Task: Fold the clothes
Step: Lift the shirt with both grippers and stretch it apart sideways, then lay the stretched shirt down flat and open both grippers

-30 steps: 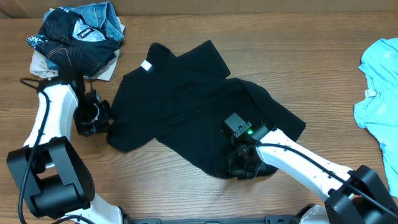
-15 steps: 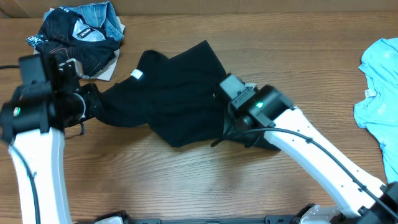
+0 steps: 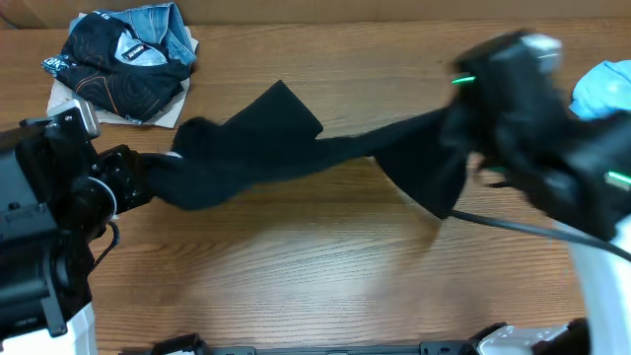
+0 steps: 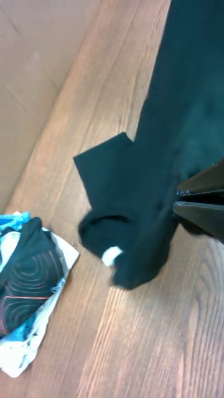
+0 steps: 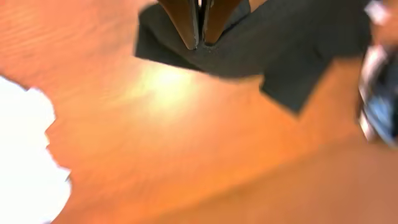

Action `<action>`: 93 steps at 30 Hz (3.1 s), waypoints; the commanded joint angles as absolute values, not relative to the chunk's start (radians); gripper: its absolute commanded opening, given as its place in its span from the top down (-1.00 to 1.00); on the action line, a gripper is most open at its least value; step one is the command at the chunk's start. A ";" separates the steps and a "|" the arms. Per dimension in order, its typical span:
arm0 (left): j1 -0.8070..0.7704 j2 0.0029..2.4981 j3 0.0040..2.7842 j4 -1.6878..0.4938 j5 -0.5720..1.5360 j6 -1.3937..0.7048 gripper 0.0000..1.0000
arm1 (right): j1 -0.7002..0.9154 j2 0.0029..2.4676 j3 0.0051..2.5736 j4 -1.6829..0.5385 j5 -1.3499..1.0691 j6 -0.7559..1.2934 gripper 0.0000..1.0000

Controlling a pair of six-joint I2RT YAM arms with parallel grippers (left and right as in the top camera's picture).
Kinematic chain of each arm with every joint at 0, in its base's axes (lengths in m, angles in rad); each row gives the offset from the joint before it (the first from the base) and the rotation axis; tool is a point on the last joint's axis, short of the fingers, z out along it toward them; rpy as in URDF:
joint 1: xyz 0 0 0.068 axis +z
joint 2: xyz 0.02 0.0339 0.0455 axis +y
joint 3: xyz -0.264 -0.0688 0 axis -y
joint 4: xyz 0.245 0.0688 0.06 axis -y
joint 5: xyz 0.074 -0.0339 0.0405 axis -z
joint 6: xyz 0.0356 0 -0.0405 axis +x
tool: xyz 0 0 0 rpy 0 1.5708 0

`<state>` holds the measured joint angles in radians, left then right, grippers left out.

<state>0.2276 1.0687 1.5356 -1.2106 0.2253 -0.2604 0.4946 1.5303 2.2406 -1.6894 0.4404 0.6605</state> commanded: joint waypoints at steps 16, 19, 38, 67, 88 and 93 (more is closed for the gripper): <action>0.226 1.036 1.978 -1.279 0.234 -0.279 0.92 | 0.402 1.373 2.387 -1.638 0.550 0.566 0.92; 0.226 1.036 2.054 -1.281 0.234 -0.295 0.92 | 0.402 1.362 2.403 -1.601 0.549 0.544 0.92; 0.226 1.338 2.196 -1.129 0.234 -0.443 0.92 | 0.399 1.451 2.493 -1.397 0.624 0.530 0.92; 0.052 1.159 2.243 -1.309 0.200 -0.509 0.92 | 0.356 1.360 2.494 -1.485 0.442 0.523 0.92; 0.052 1.686 2.243 -1.128 0.067 -0.525 0.92 | 0.177 1.678 2.493 -1.294 0.389 0.531 0.92; 0.036 1.900 2.243 -1.015 0.075 -0.524 0.92 | 0.077 1.868 2.493 -1.204 0.282 0.530 0.92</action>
<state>0.0521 1.8084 2.2421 -1.0588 0.0998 -0.5251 0.1421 1.7737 2.4859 -1.2461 0.3580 0.5236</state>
